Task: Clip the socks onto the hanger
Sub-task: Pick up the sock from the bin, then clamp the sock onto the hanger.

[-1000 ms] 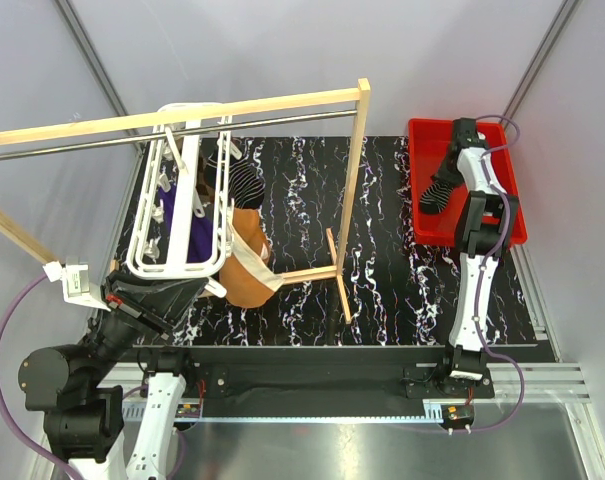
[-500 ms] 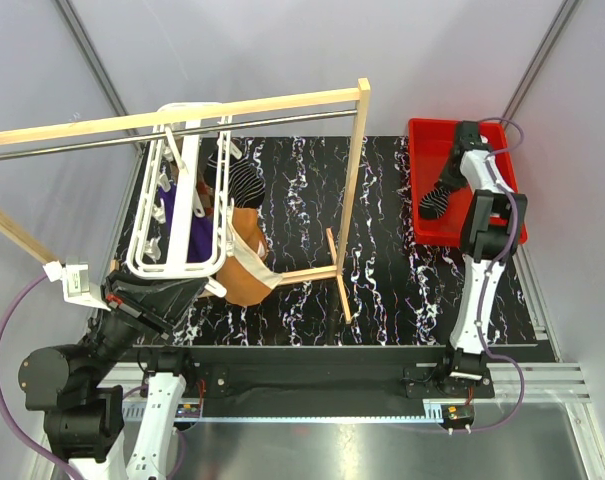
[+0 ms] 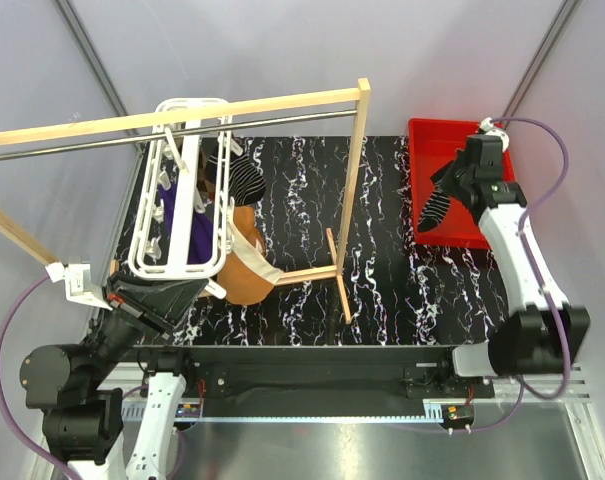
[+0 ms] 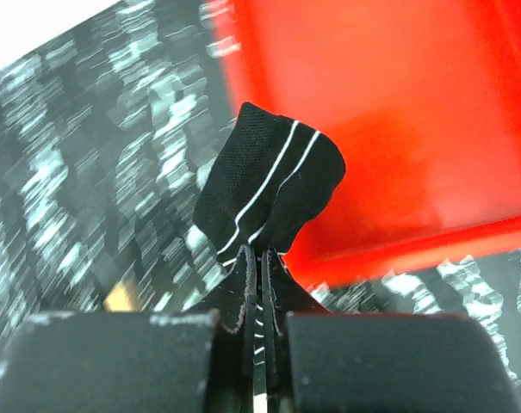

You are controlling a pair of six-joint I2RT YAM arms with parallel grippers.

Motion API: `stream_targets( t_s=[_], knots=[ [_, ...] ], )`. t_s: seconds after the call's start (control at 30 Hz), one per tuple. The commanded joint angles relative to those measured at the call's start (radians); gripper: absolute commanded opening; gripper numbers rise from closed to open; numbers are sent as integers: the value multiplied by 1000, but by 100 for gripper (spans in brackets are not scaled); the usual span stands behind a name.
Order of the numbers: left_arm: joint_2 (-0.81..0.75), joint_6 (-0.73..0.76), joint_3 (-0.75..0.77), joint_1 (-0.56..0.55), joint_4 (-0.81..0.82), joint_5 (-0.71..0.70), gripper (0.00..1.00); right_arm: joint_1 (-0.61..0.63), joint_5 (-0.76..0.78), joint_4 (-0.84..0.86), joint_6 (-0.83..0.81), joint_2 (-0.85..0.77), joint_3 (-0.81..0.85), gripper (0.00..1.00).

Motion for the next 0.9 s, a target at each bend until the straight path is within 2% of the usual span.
stream_targets(
  t_s=[0.0, 0.17, 0.3, 0.33, 0.53, 0.63, 0.7, 0.87],
  knots=[
    [6, 10, 22, 1, 4, -29, 0, 152, -4, -82, 10, -185, -73, 0],
    [4, 16, 16, 1, -12, -40, 0, 345, -48, -205, 65, -414, -168, 0],
    [-5, 14, 7, 1, -13, -44, 0, 543, -126, -241, 143, -493, -209, 0],
    [-7, 16, 6, 1, -19, -47, 0, 673, -128, -233, 157, -506, -229, 0],
    [1, 37, 29, 1, -38, -51, 0, 1104, -10, -226, 239, -542, -251, 0],
    [3, 40, 27, 1, -35, -51, 0, 1246, 1, -148, 207, -505, -255, 0],
    [4, 33, 27, 1, -24, -44, 0, 1346, -13, -36, 161, -479, -258, 0],
    [4, 28, 35, 1, -19, -37, 0, 1393, -89, 223, 44, -435, -259, 0]
  ],
)
